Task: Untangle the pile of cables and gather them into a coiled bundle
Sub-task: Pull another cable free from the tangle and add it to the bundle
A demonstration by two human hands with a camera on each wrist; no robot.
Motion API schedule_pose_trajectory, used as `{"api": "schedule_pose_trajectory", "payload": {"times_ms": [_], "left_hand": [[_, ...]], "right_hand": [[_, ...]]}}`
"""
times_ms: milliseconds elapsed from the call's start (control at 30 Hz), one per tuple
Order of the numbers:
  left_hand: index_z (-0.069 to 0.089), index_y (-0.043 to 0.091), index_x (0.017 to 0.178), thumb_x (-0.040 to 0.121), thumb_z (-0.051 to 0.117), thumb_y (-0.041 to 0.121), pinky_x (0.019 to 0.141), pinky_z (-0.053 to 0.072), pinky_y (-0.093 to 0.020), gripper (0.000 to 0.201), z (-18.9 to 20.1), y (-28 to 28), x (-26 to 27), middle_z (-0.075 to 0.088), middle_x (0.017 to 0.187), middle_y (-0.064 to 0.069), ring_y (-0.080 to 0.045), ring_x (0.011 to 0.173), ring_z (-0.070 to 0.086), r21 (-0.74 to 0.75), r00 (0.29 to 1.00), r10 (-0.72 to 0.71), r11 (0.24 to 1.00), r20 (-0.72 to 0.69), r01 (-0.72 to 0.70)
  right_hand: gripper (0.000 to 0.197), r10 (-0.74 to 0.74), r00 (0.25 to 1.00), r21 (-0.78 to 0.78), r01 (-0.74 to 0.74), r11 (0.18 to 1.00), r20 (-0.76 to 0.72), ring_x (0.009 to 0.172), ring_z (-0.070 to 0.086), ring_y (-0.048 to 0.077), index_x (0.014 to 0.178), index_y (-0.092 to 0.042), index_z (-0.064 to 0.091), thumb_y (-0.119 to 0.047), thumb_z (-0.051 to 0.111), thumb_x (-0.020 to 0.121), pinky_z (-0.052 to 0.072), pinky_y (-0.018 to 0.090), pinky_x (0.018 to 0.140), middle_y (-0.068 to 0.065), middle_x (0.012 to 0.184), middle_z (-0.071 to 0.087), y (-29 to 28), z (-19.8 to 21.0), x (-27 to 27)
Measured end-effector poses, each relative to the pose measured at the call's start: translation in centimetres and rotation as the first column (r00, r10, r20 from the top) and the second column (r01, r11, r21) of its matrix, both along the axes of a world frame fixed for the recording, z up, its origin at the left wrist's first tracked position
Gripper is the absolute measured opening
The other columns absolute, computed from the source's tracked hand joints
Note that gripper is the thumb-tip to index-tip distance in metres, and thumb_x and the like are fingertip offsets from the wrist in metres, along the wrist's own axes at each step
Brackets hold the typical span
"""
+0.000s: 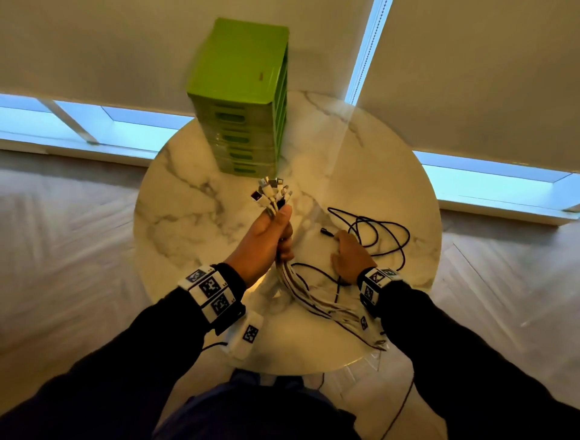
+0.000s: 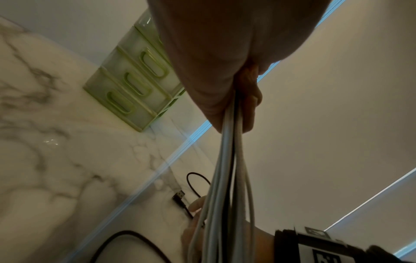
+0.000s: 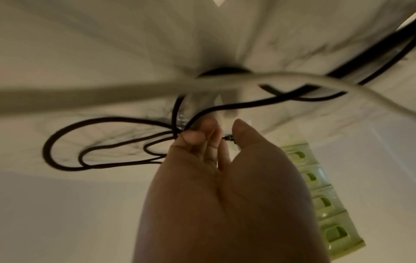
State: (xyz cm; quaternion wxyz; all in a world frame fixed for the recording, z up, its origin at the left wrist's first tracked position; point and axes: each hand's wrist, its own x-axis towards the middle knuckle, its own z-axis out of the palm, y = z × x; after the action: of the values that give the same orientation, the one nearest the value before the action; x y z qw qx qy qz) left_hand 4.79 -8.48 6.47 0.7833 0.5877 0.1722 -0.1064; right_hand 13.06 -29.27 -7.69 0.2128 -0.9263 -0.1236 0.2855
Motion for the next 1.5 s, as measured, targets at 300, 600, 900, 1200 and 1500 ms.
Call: {"api": "schedule_pose_trajectory", "payload": {"times_ms": [300,600,900,1200,1500], "left_hand": [[0.032,0.020,0.081,0.108,0.040,0.037,0.053,0.038,-0.023,0.032,-1.5,1.0,-0.1,0.032,0.066,0.009,-0.010,0.056,0.030,0.051,0.999,-0.023,0.998,-0.046,0.025],[0.048,0.017,0.093,0.102,0.057,0.036,0.060,0.044,-0.031,0.022,-2.3,0.7,1.6,0.036,0.060,0.008,-0.009,0.053,0.038,0.223,0.998,-0.055,0.974,0.032,0.046],[0.049,0.021,0.082,0.102,0.056,0.021,0.053,0.040,-0.028,0.022,-1.4,1.1,2.8,0.033,0.060,0.005,-0.011,0.052,0.034,0.102,0.999,-0.024,0.995,0.048,0.019],[0.044,0.024,0.088,0.089,0.073,0.035,0.057,0.041,-0.027,0.031,-1.0,2.9,2.4,0.040,0.067,0.012,-0.006,0.052,0.039,-0.018,0.990,0.115,0.993,0.077,-0.114],[0.049,0.024,0.101,0.097,0.059,0.049,0.067,0.041,-0.037,0.028,0.9,1.4,0.3,0.042,0.082,-0.004,-0.018,0.072,0.046,0.102,0.980,0.024,0.994,0.198,-0.045]], "right_hand": [[0.019,0.138,0.988,-0.079,-0.132,0.988,0.068,0.104,0.057,0.035,0.115,-0.011,0.050,-0.026,0.043,0.104,0.042,0.035,0.079,0.015,0.116,0.055,1.2,-0.7,0.8],[0.016,0.156,0.986,0.505,-0.162,0.848,0.055,0.080,0.063,0.016,0.113,-0.017,0.061,-0.027,0.053,0.103,0.046,0.024,0.077,-0.006,0.081,0.067,3.1,9.0,2.0],[0.018,0.096,0.989,0.684,0.006,0.730,-0.112,0.064,0.058,0.015,0.107,-0.006,0.059,-0.020,0.047,0.106,0.048,0.024,0.069,0.008,0.069,0.057,3.9,12.4,-2.4],[0.027,-0.202,0.977,0.674,0.107,0.731,0.063,0.060,0.044,0.001,0.090,-0.012,0.053,-0.027,0.039,0.108,0.037,0.016,0.064,-0.021,0.060,0.050,4.5,14.4,-4.5],[0.019,0.036,0.968,0.502,-0.161,0.850,0.248,0.074,0.057,-0.003,0.096,-0.027,0.050,-0.031,0.038,0.108,0.041,0.016,0.067,-0.015,0.082,0.059,7.2,15.1,-6.0]]}}
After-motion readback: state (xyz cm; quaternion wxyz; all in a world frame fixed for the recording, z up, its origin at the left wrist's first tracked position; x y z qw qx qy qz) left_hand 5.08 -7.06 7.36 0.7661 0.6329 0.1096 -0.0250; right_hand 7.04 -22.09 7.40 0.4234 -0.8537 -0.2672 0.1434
